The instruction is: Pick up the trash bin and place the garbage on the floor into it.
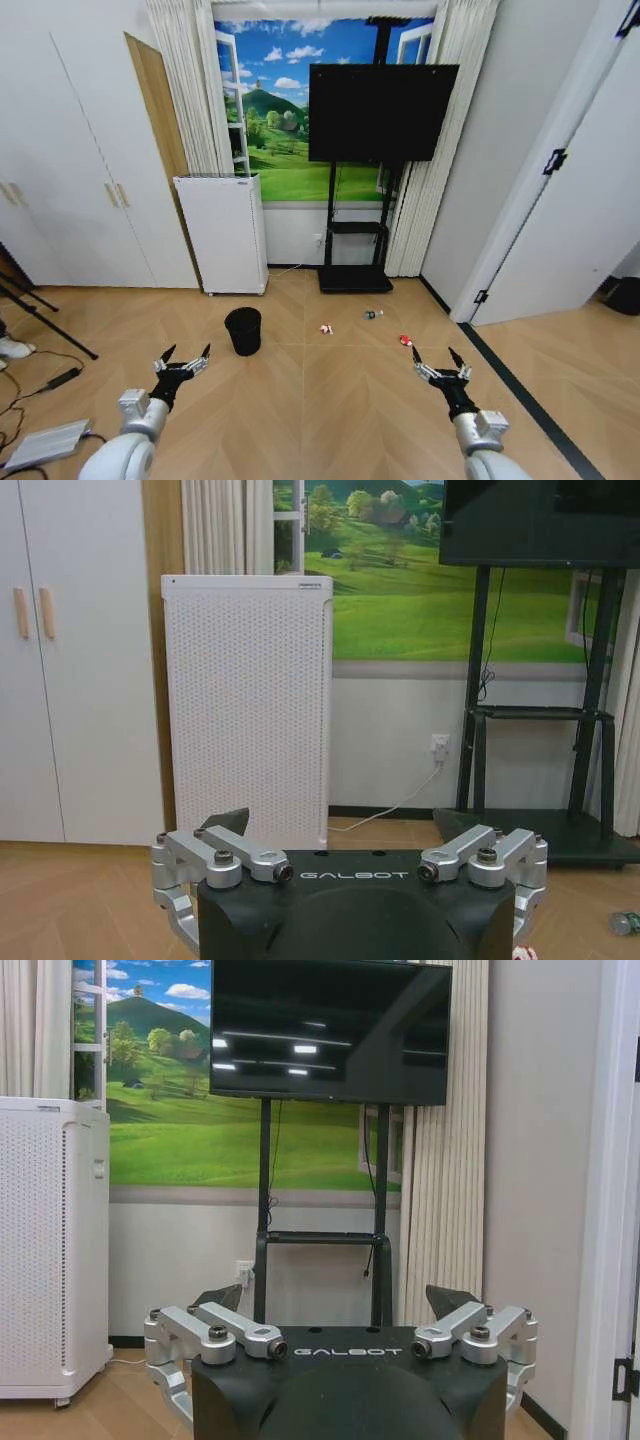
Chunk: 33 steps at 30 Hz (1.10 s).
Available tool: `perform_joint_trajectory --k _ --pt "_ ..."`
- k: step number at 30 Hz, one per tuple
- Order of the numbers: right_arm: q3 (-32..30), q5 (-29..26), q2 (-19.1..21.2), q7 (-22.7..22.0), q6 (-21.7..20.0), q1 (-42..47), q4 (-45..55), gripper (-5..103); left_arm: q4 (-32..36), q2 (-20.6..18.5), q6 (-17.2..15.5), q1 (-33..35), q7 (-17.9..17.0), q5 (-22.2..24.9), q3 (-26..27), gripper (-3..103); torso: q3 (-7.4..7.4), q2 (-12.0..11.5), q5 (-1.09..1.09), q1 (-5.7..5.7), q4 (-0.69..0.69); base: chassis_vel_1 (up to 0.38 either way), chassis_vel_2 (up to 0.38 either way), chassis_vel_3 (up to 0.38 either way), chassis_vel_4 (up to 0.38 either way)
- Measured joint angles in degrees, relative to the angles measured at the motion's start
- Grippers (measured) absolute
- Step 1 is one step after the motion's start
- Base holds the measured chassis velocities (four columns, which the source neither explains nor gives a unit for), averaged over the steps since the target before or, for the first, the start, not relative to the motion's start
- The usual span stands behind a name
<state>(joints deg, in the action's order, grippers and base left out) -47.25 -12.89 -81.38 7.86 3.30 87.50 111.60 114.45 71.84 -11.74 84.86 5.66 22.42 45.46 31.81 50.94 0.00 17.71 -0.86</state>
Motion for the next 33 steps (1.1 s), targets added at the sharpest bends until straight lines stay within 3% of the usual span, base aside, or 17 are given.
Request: perform_joint_trajectory --k 13,20,33 --pt "0.2 1.8 0.1 -3.0 -1.2 -0.5 -0.3 100 0.0 0.2 0.2 0.7 0.7 0.5 0.8 100 0.00 0.0 0.00 0.00 0.00 0.000 0.000 0.000 0.000" --pt "0.1 0.8 -0.1 -0.3 -0.7 -0.4 -0.3 100 0.1 0.5 0.3 0.9 0.9 0.5 0.5 100 0.00 0.0 0.00 0.00 0.00 0.000 0.000 0.000 0.000" --pt "0.4 0.8 -0.3 0.0 -0.3 -0.4 -0.6 100 0.5 0.7 -0.8 0.7 0.9 -0.1 0.3 100 0.00 0.0 0.00 0.00 0.01 0.000 0.000 0.000 0.000"
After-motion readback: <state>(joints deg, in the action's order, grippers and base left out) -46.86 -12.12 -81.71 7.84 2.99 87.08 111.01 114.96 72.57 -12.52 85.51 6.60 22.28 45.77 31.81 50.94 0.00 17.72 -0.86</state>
